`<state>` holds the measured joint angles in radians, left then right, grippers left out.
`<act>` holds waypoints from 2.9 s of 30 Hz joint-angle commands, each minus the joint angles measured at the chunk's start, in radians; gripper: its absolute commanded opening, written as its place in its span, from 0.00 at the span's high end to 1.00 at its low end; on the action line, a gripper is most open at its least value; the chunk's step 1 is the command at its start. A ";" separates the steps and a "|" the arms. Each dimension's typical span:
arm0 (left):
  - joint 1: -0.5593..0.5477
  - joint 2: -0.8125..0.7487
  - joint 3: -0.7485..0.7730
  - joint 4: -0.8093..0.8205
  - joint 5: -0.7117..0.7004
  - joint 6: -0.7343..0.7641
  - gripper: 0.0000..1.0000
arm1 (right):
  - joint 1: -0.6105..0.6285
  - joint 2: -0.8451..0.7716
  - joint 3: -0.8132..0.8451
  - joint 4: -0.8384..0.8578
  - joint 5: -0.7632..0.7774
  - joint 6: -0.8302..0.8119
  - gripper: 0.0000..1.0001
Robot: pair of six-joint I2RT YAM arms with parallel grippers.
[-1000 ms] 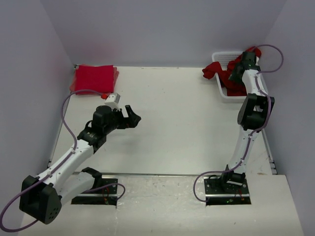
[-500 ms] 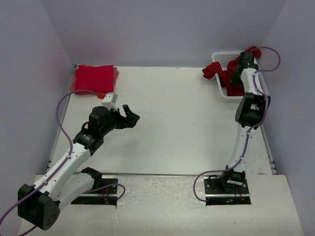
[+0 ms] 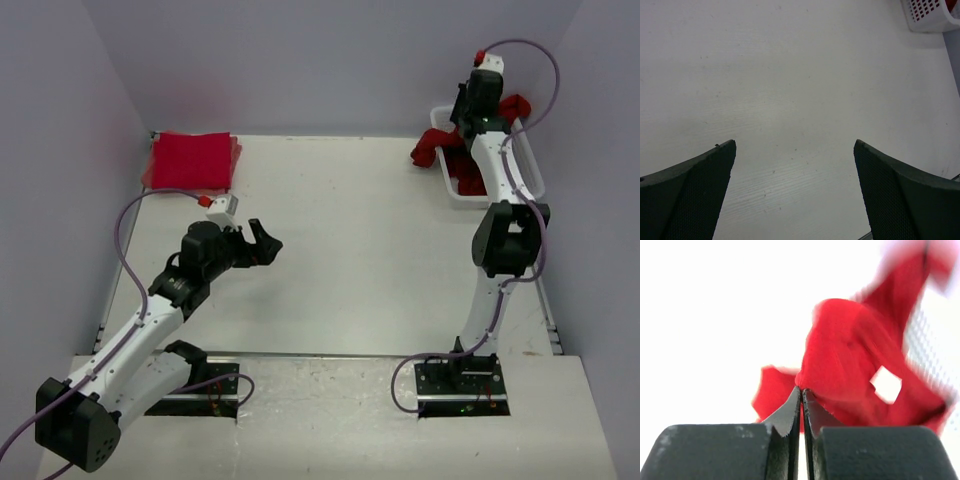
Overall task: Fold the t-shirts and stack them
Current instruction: Grab crumpled tshirt from bin with the right arm, then move the tshirt to the center of the board, then flatten out the tshirt
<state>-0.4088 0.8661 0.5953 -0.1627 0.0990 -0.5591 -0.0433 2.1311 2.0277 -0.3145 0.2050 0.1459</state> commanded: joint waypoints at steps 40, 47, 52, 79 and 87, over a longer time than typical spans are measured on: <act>-0.036 -0.101 0.104 -0.061 -0.124 -0.008 0.00 | 0.485 -0.654 0.169 -0.196 -0.590 -0.069 1.00; -0.042 -0.116 0.109 -0.096 -0.137 -0.010 0.00 | 0.559 0.037 0.670 -0.292 -0.766 0.006 0.67; -0.047 -0.113 0.149 -0.138 -0.163 -0.002 0.00 | 0.611 -0.104 0.305 -0.209 -0.549 -0.019 0.01; -0.450 0.947 1.038 -0.847 -1.253 0.029 0.00 | 0.519 -0.520 -0.609 -0.216 0.202 0.199 0.01; -0.478 1.061 1.094 -1.155 -1.450 -0.242 0.00 | 0.522 -0.622 -0.682 -0.129 0.076 0.210 0.01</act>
<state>-0.8886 1.9667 1.6871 -1.1698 -1.1893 -0.6624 0.4740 1.5635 1.3529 -0.5179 0.3225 0.3344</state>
